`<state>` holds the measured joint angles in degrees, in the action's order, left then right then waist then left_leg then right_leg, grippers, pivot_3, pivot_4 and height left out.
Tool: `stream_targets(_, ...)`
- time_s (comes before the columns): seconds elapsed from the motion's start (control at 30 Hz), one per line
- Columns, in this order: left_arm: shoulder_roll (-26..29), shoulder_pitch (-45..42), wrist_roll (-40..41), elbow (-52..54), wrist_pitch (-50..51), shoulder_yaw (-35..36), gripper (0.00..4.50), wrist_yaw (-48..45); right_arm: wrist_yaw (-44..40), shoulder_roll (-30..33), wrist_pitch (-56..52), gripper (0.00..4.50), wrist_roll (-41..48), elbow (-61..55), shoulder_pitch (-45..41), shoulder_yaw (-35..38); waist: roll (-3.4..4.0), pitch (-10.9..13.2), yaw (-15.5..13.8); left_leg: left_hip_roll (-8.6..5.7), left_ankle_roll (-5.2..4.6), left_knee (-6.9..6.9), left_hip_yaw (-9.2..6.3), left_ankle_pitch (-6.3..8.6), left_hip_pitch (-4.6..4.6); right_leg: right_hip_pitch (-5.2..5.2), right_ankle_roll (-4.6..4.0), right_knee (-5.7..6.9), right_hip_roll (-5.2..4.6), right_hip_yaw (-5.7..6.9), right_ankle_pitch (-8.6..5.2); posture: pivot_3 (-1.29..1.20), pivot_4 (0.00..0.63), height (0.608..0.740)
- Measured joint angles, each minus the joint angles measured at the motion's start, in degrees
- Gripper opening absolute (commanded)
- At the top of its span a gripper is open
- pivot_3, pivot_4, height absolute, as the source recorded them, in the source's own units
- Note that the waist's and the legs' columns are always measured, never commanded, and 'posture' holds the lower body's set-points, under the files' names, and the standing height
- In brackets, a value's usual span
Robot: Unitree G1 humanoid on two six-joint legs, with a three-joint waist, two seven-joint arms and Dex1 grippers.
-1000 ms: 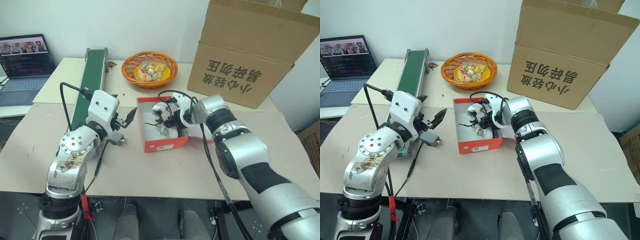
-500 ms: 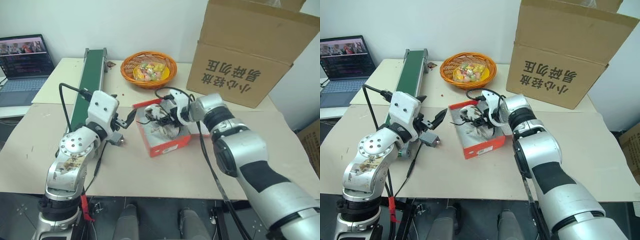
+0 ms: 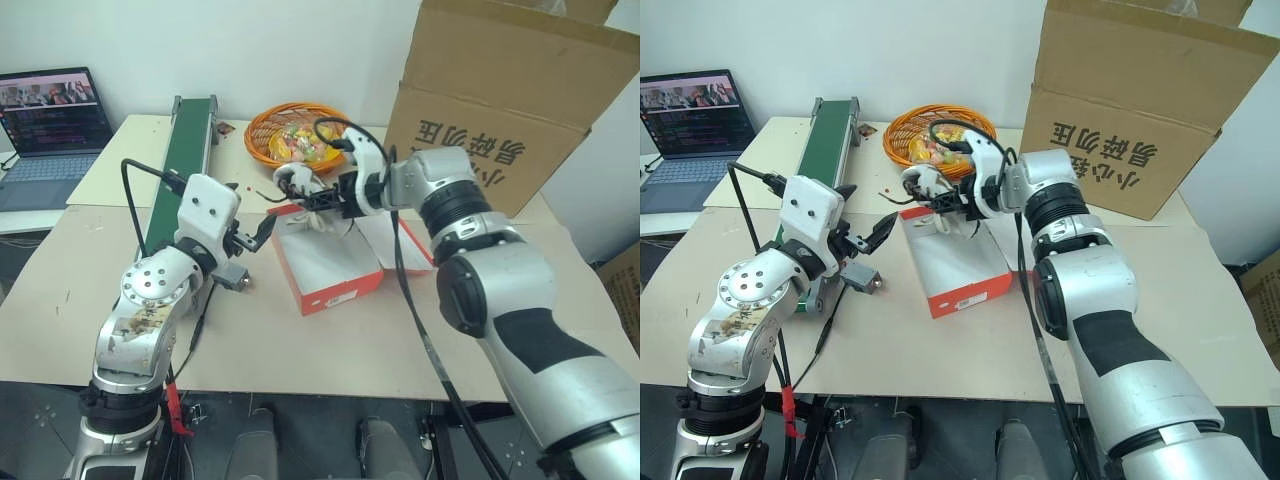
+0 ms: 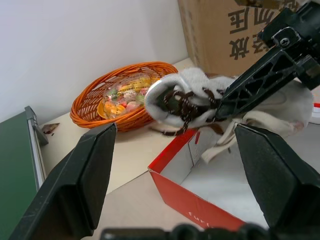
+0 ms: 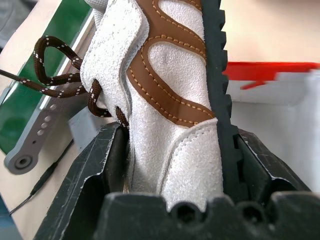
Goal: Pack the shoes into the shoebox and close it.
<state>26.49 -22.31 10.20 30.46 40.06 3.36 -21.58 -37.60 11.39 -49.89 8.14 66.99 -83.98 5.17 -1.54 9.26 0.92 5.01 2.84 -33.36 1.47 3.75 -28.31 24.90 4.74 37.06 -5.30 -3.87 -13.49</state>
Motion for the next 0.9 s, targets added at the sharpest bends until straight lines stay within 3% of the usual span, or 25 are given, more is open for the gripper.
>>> stream_targets(0.3, 0.44, 0.09, 0.8, 0.05, 0.03, 0.24, 3.98, -0.32, 6.0, 2.94, -0.46, 3.11, -1.35, -7.47, 9.18, -1.16, 0.0, 0.0, 0.2, 0.0, -0.01, 0.01, 0.0, -0.01, 0.03, 0.0, 0.0, 0.02, 0.01, 0.0, 0.0, 0.0, 0.15, 0.721)
stream_targets(0.53, 0.78, 0.17, 1.07, 0.06, 0.17, 0.26, 3.98, -0.3, 14.66, -1.16, -2.03, 3.11, -0.67, -17.78, 19.62, -0.1, 0.0, 0.0, 0.12, 0.0, -0.02, -0.05, -0.01, -0.02, 0.05, -0.08, 0.02, 0.02, 0.01, 0.0, 0.01, 0.0, 0.15, 0.721)
stream_targets(0.73, 0.79, -0.07, 1.27, 0.06, 0.25, 0.25, 3.98, -0.28, 20.22, -4.33, -4.59, 3.11, 2.13, -23.14, 21.35, 3.03, 0.0, 0.0, 0.12, 0.0, -0.03, -0.07, -0.02, -0.02, 0.05, -0.11, 0.03, 0.02, 0.02, 0.0, 0.01, 0.0, 0.15, 0.721)
stream_targets(0.9, 0.79, -0.09, 1.33, 0.07, 0.49, 0.27, 3.98, -0.24, 22.35, -4.98, -5.25, 4.46, 2.45, -25.53, 22.56, 3.47, 0.0, 0.0, -0.08, 0.0, -0.02, -0.14, -0.02, -0.01, 0.05, -0.16, 0.04, 0.0, 0.01, 0.0, 0.01, 0.0, 0.15, 0.721)
